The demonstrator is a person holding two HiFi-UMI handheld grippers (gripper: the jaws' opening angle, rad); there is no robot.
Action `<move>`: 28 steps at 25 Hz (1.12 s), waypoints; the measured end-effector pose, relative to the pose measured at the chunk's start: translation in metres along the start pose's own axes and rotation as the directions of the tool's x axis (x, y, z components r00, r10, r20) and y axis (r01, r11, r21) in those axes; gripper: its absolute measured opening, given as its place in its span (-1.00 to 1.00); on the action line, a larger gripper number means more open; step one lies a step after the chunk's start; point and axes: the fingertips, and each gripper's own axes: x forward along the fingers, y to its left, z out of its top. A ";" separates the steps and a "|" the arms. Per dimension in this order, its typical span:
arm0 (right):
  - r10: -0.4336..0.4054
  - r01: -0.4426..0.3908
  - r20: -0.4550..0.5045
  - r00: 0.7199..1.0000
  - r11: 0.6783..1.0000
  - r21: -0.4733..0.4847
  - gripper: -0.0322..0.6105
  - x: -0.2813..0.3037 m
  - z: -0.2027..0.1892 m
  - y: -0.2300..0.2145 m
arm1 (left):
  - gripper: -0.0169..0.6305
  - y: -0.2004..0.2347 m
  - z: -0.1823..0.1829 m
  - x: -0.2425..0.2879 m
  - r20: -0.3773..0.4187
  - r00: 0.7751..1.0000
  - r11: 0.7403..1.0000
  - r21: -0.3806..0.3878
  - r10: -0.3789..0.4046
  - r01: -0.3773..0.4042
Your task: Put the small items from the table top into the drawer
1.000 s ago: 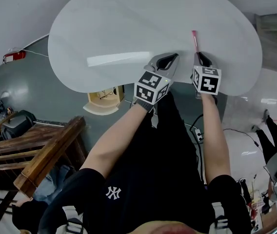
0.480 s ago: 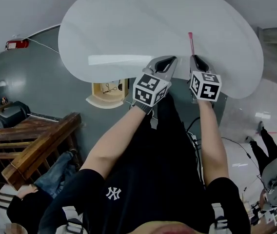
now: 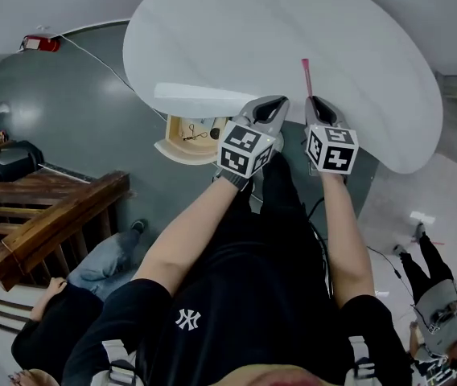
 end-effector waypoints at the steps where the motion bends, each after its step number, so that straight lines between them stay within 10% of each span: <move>1: 0.009 -0.009 0.002 1.000 1.000 -0.006 -0.73 0.000 0.001 0.008 | -0.95 0.003 -0.001 -0.007 0.004 1.000 1.000 -0.005 0.008 -0.008; 28: 0.317 -0.326 -0.077 0.945 0.917 -0.229 -0.73 0.030 -0.040 0.236 | -0.95 0.108 -0.063 -0.181 0.076 0.958 0.953 -0.147 0.278 -0.265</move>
